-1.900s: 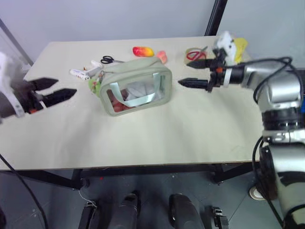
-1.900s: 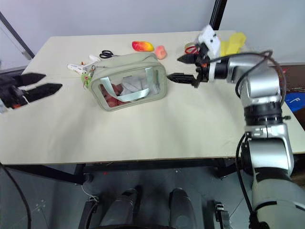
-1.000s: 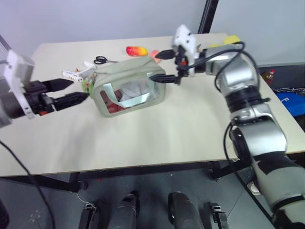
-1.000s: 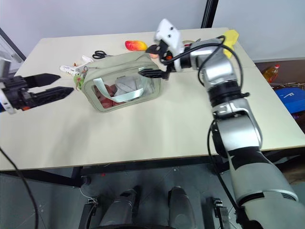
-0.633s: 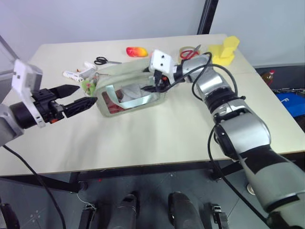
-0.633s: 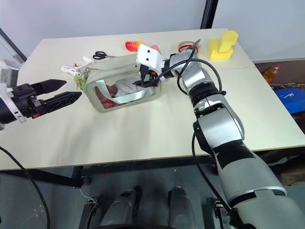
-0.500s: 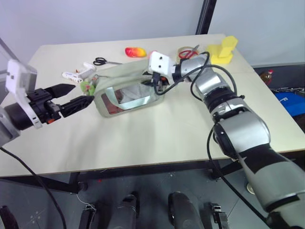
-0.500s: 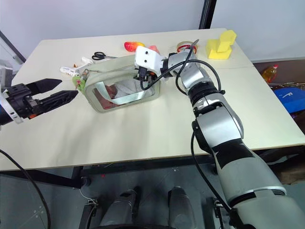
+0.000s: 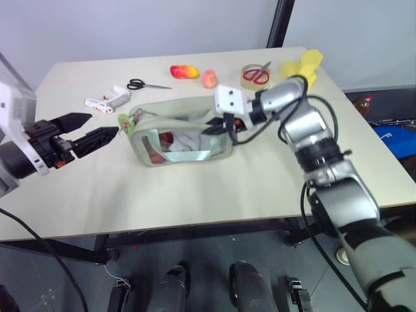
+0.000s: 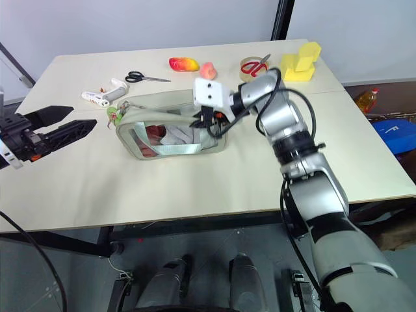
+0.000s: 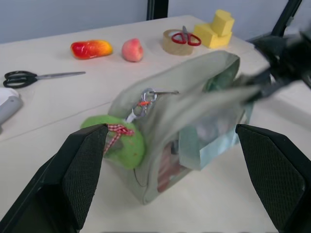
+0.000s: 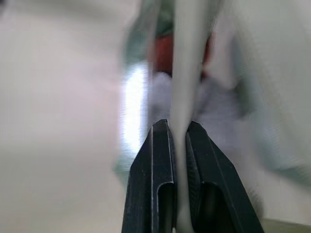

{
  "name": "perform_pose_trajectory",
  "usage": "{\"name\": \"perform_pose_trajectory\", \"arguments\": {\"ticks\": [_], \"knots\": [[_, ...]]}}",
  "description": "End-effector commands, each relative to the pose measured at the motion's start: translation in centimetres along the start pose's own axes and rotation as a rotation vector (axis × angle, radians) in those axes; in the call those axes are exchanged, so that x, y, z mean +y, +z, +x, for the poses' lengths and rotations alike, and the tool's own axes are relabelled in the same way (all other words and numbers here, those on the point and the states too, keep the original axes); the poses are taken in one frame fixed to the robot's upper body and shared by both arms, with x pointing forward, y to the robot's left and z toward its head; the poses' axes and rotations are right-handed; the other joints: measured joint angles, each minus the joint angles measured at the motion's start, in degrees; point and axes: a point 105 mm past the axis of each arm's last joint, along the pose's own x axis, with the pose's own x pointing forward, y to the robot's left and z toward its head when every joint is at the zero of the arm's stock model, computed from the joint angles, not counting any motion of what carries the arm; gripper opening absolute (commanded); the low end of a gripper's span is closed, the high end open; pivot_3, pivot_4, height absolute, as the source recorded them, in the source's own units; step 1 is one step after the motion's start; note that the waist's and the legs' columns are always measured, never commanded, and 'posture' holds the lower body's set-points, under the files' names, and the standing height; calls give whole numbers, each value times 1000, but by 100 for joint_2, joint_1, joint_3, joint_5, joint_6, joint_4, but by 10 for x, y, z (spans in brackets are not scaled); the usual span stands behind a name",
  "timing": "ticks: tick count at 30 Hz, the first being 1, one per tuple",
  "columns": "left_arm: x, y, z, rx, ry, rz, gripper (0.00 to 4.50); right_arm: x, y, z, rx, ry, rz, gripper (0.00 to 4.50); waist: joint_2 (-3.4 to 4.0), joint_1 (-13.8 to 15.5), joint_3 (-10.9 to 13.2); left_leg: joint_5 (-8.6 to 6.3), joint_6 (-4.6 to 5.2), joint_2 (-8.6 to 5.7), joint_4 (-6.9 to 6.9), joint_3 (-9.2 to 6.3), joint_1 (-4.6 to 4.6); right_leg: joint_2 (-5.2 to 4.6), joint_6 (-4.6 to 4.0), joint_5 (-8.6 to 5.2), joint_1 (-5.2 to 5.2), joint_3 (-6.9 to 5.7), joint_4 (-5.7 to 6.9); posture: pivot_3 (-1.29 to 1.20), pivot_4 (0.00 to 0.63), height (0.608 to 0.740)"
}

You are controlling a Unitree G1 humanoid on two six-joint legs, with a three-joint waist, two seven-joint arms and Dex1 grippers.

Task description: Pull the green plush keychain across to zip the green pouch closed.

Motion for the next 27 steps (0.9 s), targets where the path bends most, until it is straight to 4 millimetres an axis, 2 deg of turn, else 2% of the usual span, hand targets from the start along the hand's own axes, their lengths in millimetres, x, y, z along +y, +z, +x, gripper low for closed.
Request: {"name": "perform_pose_trajectory", "arguments": {"ticks": [1, 5, 11, 19, 20, 21, 23, 26, 27], "knots": [[0, 12, 0, -41, -1, 39, 4500, 7, 23, 9, -47, -5, 27, 50, -1, 1, 0, 0, 0, 11, 1, 6, 3, 11, -6, 4, 1, 6, -1, 0, 150, 740], [0, 12, 3, -47, -6, 37, 4500, -1, 39, 10, -100, -72, 103, 50, -1, 14, -1, -1, -1, 67, 3, 10, 9, 70, -49, 29, 0, 11, -10, 0, 150, 740], [0, 11, 7, -48, -23, 37, 4500, -22, 56, 4, -90, -147, 74, 50, -1, 24, 0, 0, -2, 75, 3, 11, 6, 79, -57, 35, -6, 12, -12, 0, 150, 740], [1, 9, 6, -42, -21, 41, 4500, 2, 44, 21, -64, -76, 166, 50, -5, 25, -3, -1, -3, 76, 0, 11, 3, 79, -56, 35, -6, 11, -17, 0, 150, 740], [1, 8, 6, -41, -21, 41, 4500, 2, 44, 21, -65, -75, 169, 798, -5, 25, -3, -1, -3, 76, 0, 10, 3, 79, -56, 35, -6, 11, -17, 0, 150, 740], [1, 8, 5, -40, -20, 41, 4500, 2, 43, 20, -65, -76, 164, 1001, -5, 24, -3, -1, -3, 76, 1, 11, 3, 80, -57, 36, -6, 11, -16, 0, 150, 740], [1, 8, 4, -38, -18, 41, 4500, -2, 44, 13, -68, -95, 133, 2045, -5, 26, -3, -1, -3, 76, 1, 11, 4, 80, -60, 37, -6, 11, -17, 0, 150, 740], [3, 9, -1, -36, -3, 43, 4500, -10, 53, -8, -89, -117, 75, 3443, -5, 35, -3, 0, -3, 76, 1, 11, 4, 79, -60, 37, -6, 11, -17, 0, 150, 740], [6, 11, -3, -38, 8, 41, 4500, -11, 56, -15, -96, -120, 53, 3443, -5, 41, -3, 0, -3, 76, 1, 11, 2, 79, -59, 37, -5, 11, -18, 0, 150, 740]]}}
